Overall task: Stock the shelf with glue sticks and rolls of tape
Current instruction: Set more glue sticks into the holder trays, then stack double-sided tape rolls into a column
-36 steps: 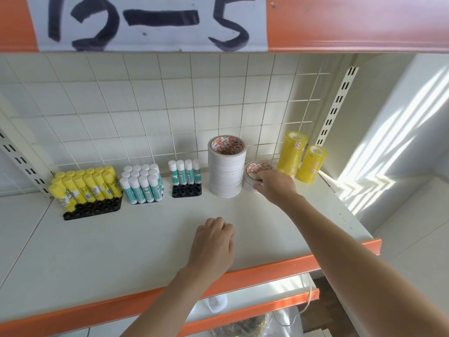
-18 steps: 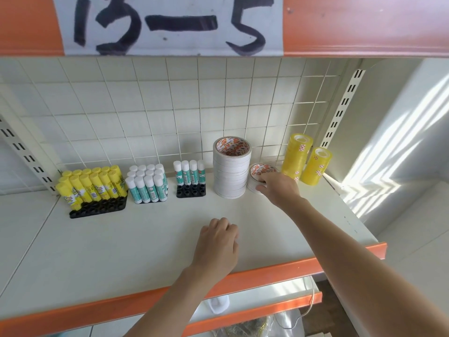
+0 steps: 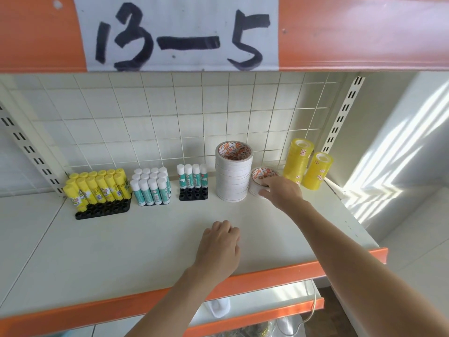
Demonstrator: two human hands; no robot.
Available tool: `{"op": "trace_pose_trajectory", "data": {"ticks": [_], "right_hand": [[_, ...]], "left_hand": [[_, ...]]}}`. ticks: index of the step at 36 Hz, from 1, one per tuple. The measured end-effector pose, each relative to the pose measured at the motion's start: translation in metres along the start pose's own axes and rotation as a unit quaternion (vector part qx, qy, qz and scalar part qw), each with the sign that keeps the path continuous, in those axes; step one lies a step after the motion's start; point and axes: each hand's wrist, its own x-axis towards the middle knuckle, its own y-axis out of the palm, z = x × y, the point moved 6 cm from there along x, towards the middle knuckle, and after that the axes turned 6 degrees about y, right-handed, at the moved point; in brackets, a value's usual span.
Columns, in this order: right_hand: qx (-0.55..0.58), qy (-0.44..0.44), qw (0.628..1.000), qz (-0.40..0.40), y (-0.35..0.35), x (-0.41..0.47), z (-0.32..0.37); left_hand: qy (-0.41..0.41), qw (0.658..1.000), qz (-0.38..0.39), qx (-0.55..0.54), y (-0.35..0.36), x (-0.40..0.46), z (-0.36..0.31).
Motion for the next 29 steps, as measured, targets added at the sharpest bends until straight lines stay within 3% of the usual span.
{"op": "trace_pose_trajectory", "data": {"ticks": [9,21,29], "right_hand": [[0.044,-0.019,0.998,-0.05,-0.024,-0.029,-0.003],[0.044,-0.033,0.985,-0.163,-0.098,-0.114,0.005],[0.046,-0.017,0.967,-0.25,-0.171,-0.202,0.036]], "left_hand": [[-0.016,0.994,0.09,0.055,-0.02,0.011,-0.007],[0.015,0.996,-0.004,0.083,-0.129,0.034,-0.038],[0.097,0.991,-0.035,0.082,-0.205,0.004,-0.083]]}}
